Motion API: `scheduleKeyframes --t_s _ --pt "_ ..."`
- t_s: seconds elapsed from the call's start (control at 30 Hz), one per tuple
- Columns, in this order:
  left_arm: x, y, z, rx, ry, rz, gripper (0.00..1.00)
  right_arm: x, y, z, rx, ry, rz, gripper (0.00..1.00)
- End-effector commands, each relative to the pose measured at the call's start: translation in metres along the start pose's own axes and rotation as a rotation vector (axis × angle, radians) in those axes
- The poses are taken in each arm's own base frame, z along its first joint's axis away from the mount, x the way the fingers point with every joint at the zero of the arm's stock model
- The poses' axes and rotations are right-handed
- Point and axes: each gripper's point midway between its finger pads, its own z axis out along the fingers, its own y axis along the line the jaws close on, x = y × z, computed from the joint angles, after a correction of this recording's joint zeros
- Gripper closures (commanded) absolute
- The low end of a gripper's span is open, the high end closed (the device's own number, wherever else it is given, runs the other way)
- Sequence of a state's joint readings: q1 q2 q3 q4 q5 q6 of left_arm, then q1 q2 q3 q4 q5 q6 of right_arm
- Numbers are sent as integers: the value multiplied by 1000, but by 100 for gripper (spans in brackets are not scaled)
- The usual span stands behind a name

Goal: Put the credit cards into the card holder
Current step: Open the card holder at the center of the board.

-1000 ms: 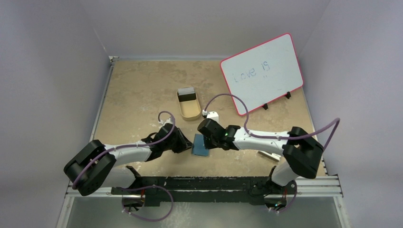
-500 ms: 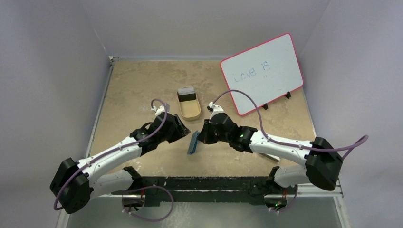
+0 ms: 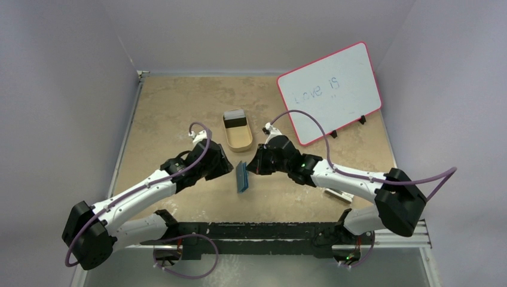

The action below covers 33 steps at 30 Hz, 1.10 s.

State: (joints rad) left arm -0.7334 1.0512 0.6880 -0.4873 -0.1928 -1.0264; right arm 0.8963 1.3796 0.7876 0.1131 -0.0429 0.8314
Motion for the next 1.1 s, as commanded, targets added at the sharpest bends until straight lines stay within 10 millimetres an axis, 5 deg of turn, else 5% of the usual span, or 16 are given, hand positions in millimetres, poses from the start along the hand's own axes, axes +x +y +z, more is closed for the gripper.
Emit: scheduleKeyframes --t_s 0.0,0.13,0.3,0.4,0.63,0.9,1.07 --pt "0 -6 3 26 8 26 50 -4 -21 -1 49 -16 33 100" --pt "6 -15 6 80 42 32 50 -4 -38 -8 80 -23 38 100" --pt "4 -22 5 99 42 28 50 -9 -9 -18 -35 -6 33 100" --pt "-2 -7 7 5 21 27 50 -17 4 -16 -91 -31 24 100" --pt "-3 -2 10 1 33 4 50 2 3 -6 -120 54 61 100" --pt "-10 2 6 -19 12 -11 50 -19 42 -16 -249 24 65 100" --pt "-12 6 6 -34 14 -19 50 -12 33 -10 -220 45 94 100"
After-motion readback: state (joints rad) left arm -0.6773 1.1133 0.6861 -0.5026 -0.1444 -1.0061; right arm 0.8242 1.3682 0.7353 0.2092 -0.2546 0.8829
